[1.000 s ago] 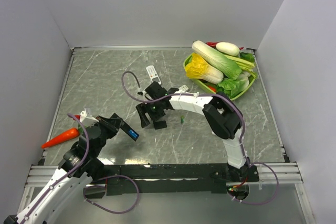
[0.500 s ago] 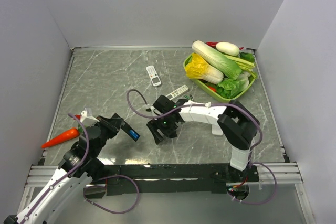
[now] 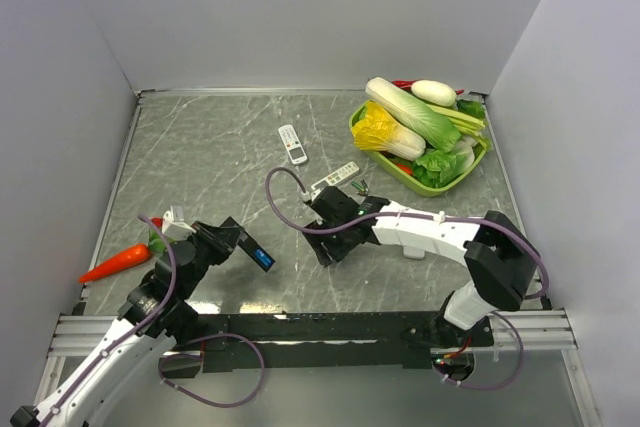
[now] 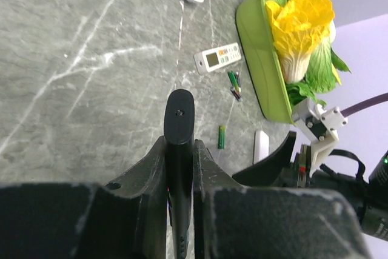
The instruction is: Load the batteries into the remote control
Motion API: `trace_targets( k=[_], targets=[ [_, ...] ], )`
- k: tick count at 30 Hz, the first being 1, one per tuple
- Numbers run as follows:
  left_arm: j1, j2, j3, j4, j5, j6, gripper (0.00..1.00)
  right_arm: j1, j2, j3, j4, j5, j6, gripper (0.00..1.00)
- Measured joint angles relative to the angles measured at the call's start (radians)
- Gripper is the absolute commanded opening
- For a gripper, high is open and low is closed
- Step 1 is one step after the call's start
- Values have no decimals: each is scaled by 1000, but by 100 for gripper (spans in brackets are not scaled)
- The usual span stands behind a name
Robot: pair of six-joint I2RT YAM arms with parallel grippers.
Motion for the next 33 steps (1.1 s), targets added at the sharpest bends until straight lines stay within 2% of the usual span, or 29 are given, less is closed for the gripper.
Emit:
trace_targets(
  k=[6,18,24,33],
  targets=[
    [0,-28,-60,56,56,-23,1,0,-5,-40,30,88,-37,66],
    [0,-89,-101,110,100,-56,1,1,86,-59,67,127,-70,64],
    [0,-89,-102,117,112,-60,1,2,93,-58,72,127,-70,60],
    [0,-89,-144,174,141,-89,1,7,93,-58,76,132,-69,31]
  ],
)
